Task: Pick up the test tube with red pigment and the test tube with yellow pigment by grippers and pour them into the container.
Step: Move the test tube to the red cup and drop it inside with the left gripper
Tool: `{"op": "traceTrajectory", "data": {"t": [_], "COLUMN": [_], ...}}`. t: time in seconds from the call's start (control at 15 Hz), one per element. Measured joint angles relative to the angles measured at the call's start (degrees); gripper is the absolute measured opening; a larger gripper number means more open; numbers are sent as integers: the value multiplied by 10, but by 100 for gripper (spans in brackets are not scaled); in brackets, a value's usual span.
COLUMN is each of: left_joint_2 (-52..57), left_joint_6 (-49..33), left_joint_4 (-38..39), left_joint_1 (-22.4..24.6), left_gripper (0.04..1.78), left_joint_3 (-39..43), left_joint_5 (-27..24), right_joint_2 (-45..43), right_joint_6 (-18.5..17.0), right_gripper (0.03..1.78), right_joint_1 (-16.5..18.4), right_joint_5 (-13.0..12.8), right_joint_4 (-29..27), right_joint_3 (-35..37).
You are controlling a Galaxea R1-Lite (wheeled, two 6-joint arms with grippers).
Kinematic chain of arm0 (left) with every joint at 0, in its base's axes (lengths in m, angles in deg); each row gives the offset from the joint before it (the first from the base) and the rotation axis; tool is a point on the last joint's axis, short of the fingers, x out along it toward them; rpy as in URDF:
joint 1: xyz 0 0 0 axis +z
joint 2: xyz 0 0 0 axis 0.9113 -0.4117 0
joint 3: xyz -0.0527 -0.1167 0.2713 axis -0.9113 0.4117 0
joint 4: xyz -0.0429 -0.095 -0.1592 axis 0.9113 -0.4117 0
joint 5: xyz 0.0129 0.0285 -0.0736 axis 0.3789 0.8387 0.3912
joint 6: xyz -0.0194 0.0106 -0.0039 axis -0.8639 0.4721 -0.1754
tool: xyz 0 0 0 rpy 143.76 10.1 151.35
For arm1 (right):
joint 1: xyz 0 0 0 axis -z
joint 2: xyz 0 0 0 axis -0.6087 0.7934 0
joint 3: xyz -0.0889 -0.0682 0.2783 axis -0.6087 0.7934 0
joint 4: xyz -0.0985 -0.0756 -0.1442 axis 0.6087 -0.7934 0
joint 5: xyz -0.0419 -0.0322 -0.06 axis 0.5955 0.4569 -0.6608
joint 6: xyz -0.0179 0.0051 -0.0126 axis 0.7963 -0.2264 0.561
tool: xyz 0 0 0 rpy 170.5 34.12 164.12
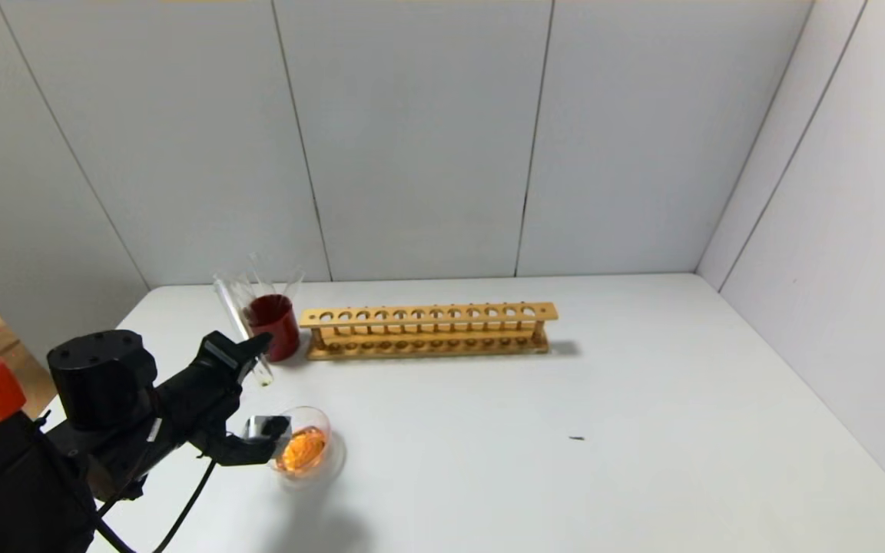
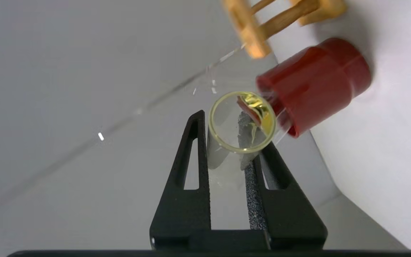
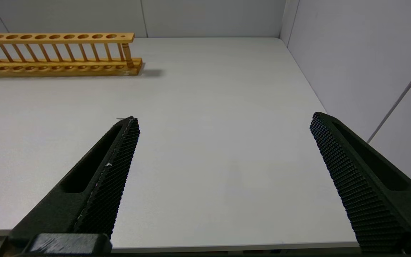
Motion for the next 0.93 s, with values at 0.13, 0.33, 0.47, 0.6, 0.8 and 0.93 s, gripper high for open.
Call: {"op": "traceTrajectory", "data": {"t": [0.13,0.33,0.47,0.6,0.8,0.93], "left_joint_2": [36,74,88,96,106,119], "left_joint_6": [-87,-255,-367,-474,-613,-703], "left_joint_4": [0,0,0,0,-40,-132], "left_joint_1": [-19,-66,-96,-117,-127,-114], "left_gripper": [32,32,33,32,32,32], "left_joint_3": [0,-10,-51,-117,-219,-274], "left_joint_5": [64,185,289,363,432,464], "right_joint_2": [0,0,0,0,0,0], "right_joint_6": [0,0,0,0,0,0], "right_gripper": [175,175,175,175,175,175], "right_joint_1": [0,0,0,0,0,0], "right_joint_5": [0,0,0,0,0,0], "right_joint_4": [0,0,0,0,0,0], "right_joint_3": [0,0,0,0,0,0]}}
